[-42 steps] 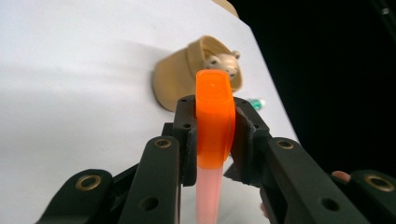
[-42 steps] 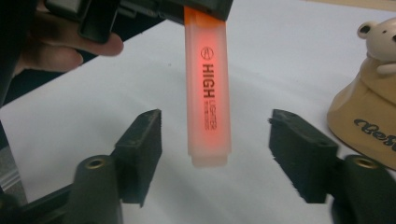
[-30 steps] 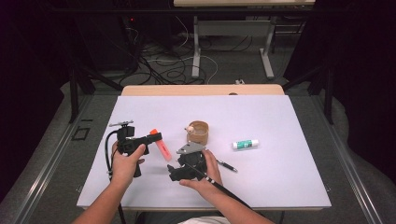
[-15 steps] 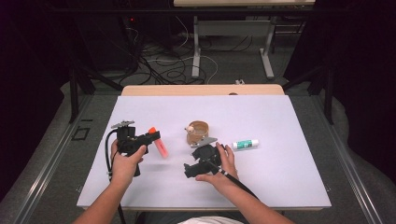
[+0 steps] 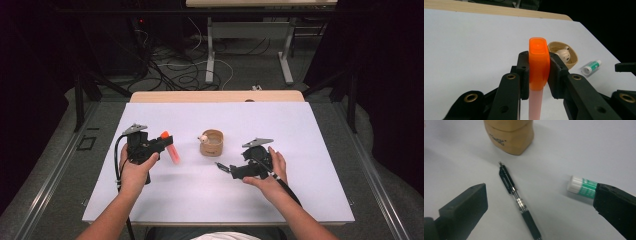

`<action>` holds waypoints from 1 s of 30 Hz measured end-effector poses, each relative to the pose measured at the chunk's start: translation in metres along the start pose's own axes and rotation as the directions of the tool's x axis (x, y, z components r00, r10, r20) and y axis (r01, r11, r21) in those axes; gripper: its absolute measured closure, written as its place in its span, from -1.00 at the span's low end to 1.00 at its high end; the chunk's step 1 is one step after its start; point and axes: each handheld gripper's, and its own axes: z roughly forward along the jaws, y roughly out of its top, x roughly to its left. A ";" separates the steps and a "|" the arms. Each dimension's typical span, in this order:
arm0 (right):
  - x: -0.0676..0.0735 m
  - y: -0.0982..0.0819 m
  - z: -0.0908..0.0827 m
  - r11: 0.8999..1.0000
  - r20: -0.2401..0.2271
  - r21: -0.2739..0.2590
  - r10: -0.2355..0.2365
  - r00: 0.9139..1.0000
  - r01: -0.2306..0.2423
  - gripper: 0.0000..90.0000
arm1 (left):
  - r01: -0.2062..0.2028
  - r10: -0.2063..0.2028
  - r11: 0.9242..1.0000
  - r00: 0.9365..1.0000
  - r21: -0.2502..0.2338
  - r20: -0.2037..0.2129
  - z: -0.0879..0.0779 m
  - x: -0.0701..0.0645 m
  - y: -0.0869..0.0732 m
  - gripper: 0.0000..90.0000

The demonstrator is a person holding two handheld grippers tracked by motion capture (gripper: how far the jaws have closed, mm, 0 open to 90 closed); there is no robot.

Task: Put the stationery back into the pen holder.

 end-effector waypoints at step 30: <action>-0.061 -0.025 -0.021 0.986 -0.014 -0.005 0.168 0.986 -0.168 -1.00 | -0.208 0.217 0.966 0.975 -0.152 0.046 0.055 -0.045 0.065 0.65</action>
